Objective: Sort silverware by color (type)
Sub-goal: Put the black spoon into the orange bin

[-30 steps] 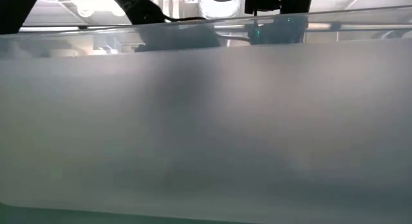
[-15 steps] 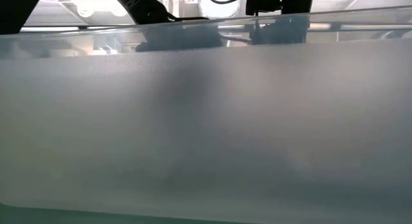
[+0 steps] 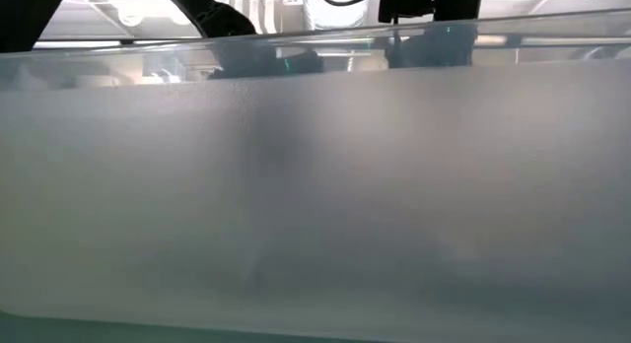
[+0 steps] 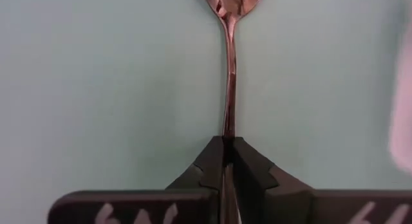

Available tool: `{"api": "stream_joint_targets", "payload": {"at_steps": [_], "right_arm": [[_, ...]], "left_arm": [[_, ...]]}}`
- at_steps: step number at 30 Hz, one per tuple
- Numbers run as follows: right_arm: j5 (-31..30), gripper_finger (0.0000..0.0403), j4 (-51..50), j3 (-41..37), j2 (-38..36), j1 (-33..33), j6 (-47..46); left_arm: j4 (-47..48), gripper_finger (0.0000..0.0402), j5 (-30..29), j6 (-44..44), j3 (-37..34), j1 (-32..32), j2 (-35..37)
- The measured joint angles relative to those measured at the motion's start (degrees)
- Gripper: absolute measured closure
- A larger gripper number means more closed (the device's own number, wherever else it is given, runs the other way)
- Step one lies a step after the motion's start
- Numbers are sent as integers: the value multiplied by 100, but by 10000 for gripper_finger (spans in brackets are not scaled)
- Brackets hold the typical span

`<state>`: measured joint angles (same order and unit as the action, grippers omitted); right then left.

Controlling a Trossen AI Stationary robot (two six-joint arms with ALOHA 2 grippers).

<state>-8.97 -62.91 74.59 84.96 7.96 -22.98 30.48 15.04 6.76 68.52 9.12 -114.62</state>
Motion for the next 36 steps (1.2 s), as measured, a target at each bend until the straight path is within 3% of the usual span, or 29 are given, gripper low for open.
{"api": "stream_joint_targets", "payload": {"at_steps": [11, 17, 22, 26, 31, 36], "right_arm": [[-5, 264, 433, 108, -593, -10, -9], [-10, 264, 1496, 10, -812, -54, 26], [-7, 264, 2327, -112, -796, -123, 139], [3, 264, 2480, -226, -790, -150, 194], [2, 264, 2489, -326, -792, -147, 121], [9, 264, 2462, -334, -792, -145, 41]], "left_arm": [[150, 399, -386, -515, -1100, 503, 1219], [-486, 399, -840, -973, -1868, 592, 2226], [-1426, 400, -892, -1443, -2556, 615, 3132], [-1786, 401, -945, -1626, -2991, 619, 3706], [-1982, 401, -1009, -1633, -3332, 617, 3908], [-2293, 385, -1075, -1581, -3325, 615, 3615]]}}
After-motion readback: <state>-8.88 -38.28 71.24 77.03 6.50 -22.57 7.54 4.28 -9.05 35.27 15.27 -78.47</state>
